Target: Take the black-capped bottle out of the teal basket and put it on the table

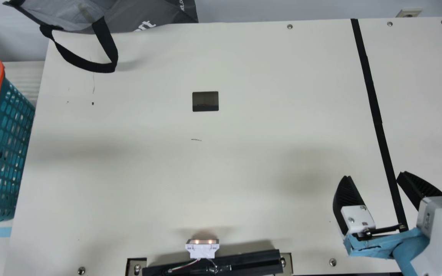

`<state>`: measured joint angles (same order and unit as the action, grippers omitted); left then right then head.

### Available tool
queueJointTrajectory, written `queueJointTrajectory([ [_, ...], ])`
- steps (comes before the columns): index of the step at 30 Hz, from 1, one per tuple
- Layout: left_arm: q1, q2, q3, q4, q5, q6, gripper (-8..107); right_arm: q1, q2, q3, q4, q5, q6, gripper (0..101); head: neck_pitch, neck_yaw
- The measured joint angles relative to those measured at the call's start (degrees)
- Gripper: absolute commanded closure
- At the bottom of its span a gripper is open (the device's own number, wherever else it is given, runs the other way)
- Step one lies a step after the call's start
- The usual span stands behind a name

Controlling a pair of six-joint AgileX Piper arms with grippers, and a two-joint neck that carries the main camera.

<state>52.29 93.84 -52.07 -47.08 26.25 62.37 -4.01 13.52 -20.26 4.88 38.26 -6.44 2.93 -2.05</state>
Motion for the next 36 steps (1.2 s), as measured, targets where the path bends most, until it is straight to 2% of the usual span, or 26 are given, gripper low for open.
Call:
queueJointTrajectory([
  [36,-4.0,6.8,-3.2,3.6,-2.4,-6.0,-8,0.0,0.0,0.0,0.1,0.0,0.0,10,0.3,0.0],
])
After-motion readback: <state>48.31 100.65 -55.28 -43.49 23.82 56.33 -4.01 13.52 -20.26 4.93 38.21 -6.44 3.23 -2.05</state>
